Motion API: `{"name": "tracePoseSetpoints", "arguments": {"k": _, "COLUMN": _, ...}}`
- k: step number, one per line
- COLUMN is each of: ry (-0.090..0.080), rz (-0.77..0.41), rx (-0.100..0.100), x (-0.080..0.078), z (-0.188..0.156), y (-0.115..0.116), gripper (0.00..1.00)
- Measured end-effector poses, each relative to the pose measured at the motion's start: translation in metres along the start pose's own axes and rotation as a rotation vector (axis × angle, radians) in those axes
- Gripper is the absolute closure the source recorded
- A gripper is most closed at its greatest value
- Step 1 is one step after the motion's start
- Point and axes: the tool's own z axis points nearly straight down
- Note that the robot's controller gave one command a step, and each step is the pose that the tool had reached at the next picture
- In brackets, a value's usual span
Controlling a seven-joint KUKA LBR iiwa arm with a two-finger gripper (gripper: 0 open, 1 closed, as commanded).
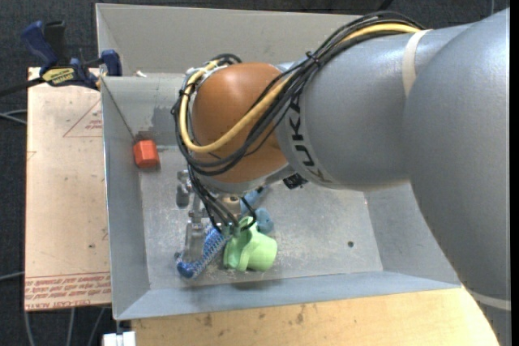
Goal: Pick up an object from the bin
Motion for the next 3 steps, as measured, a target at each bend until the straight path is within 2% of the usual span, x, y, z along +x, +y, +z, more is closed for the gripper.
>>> {"name": "tracePoseSetpoints", "arguments": {"k": 1, "ry": -0.014, "rz": -0.334, "rx": -0.001, "x": 0.014, "z": 0.095, "y": -0.046, "gripper": 0.0}}
{"name": "tracePoseSetpoints", "arguments": {"k": 2, "ry": -0.007, "rz": -0.335, "rx": -0.001, "x": 0.016, "z": 0.096, "y": -0.046, "gripper": 1.0}}
{"name": "tracePoseSetpoints", "arguments": {"k": 3, "ry": -0.015, "rz": -0.402, "rx": 0.0, "x": 0.015, "z": -0.016, "y": -0.053, "gripper": 1.0}}
